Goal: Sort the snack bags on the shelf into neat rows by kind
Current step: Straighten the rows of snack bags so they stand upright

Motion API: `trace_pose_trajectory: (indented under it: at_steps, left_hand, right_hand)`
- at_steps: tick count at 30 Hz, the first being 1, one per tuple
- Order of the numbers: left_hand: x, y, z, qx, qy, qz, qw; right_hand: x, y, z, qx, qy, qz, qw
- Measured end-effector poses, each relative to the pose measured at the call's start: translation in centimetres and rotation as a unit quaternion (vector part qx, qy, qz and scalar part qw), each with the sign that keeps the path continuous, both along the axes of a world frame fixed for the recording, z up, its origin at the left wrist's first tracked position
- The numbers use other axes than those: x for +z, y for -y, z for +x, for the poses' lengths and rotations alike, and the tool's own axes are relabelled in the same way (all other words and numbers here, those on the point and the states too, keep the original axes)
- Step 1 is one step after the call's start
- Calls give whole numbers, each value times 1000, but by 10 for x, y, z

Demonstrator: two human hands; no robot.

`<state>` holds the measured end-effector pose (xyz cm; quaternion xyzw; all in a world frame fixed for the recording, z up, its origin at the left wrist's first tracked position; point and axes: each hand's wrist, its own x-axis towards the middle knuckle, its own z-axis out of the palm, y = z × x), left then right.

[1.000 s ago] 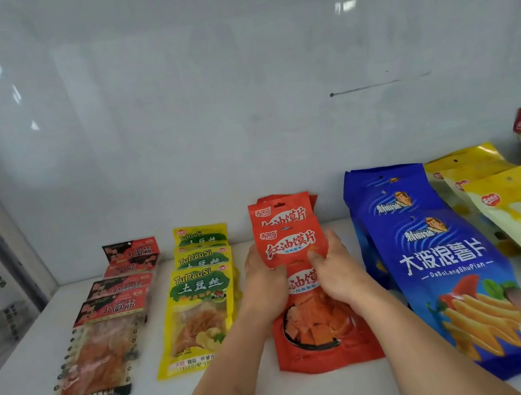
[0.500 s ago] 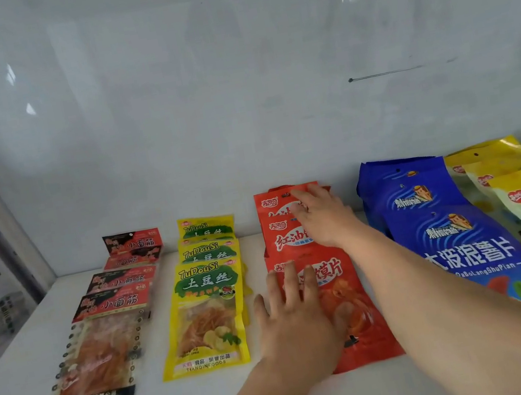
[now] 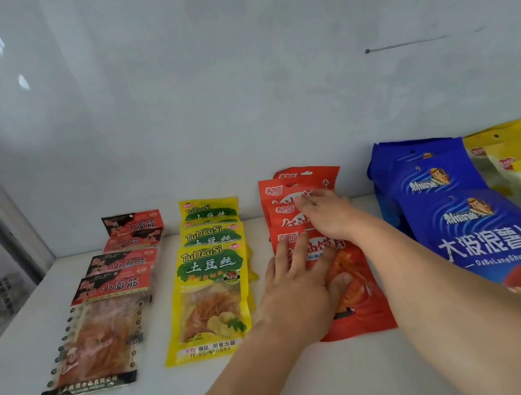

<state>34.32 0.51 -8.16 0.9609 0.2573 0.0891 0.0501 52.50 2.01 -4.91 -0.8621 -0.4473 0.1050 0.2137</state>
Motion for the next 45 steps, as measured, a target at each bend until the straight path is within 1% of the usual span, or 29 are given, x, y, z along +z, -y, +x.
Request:
trace_pose_trajectory:
  at_steps: [9,15,17,21,26,29,32,34,36,38,41,43,45]
  left_hand:
    - [-5,-8,1,-3,-20,-66,998]
    - [-6,-10,1,0,-15,-69,998]
    - [-7,-10,1,7,-12,-59,998]
    - [-4,-7,-1,18,8,-24,1000]
    - [1,-3,-5,13,37,11,999]
    - [7,-3,-5,5,41,30,999]
    - [15,-5,-6,15,51,18,998]
    - [23,2,-5,23,61,19,998]
    - [31,18,2,24,107,-17,994]
    - [38,44,16,21,170,-119,978]
    - [38,89,47,18,231,-294,927]
    - [35,112,72,31,262,-343,902]
    - [31,124,93,74,283,-354,888]
  right_hand:
    - [-12,8,-3,-2,-15,-27,1000]
    - [-6,11,-8,2,-24,-23,999]
    - [-1,15,-10,3,-21,-4,1000]
    - [18,29,-23,0,11,63,998]
    - [45,66,-44,40,-27,123,991]
    - [57,99,-47,25,-41,136,990]
    - [66,130,-43,12,-31,154,988]
    - [70,157,-36,-13,-24,185,982]
    - [70,186,-24,-55,-17,230,972]
    - [63,216,-10,-101,7,260,960]
    - [42,249,7,-152,-6,274,950]
    - [29,260,16,-160,-24,258,953]
    - [19,266,24,-154,-45,237,958]
